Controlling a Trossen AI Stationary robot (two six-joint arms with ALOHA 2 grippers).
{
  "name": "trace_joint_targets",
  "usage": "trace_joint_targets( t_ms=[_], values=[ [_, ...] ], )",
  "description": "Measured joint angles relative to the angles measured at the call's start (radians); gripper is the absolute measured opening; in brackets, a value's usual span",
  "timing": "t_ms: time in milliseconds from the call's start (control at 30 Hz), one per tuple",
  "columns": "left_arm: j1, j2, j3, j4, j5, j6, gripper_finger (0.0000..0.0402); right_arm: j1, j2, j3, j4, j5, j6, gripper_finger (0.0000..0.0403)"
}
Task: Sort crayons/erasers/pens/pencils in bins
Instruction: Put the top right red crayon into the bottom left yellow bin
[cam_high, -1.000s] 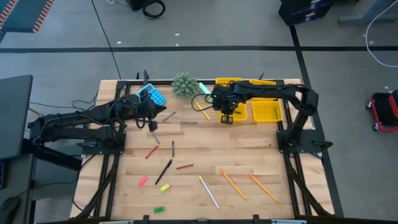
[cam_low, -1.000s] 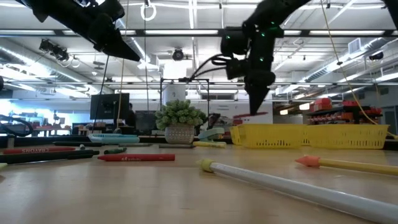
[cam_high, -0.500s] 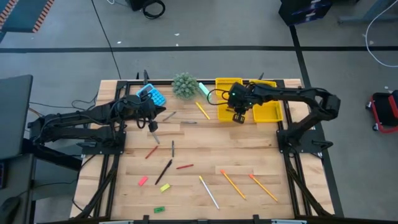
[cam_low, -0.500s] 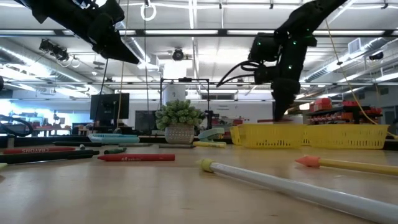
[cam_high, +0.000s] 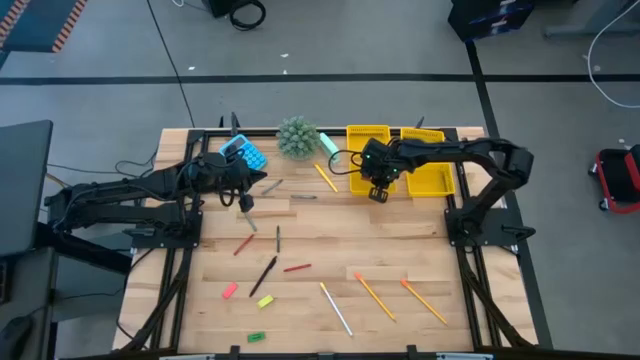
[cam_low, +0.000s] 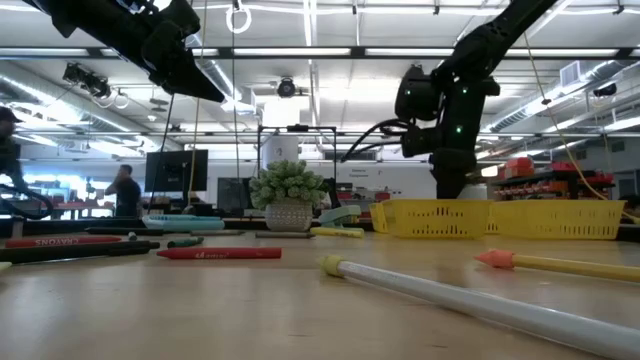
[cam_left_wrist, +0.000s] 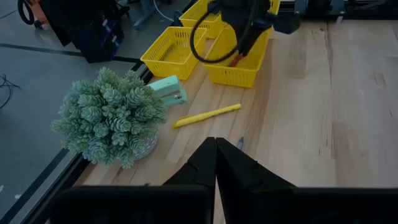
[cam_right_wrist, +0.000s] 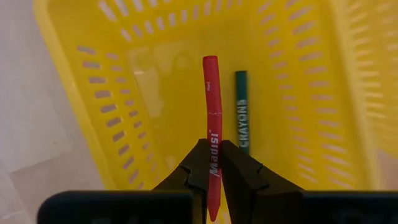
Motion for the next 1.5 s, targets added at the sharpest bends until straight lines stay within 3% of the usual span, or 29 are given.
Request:
trace_joint_targets(
  t_ms=[967, 1500],
  values=[
    [0.0, 0.0, -0.001, -0.009, 0.0, -0.025, 0.0037, -0.011, 0.03, 0.001, 0.037, -0.002, -0.015, 0.0047],
    [0.0, 0.0, -0.001, 0.044, 0.019, -0.086, 0.0045, -0.032, 0.03, -0.083, 0.16, -0.001, -0.027, 0.0051]
  ],
)
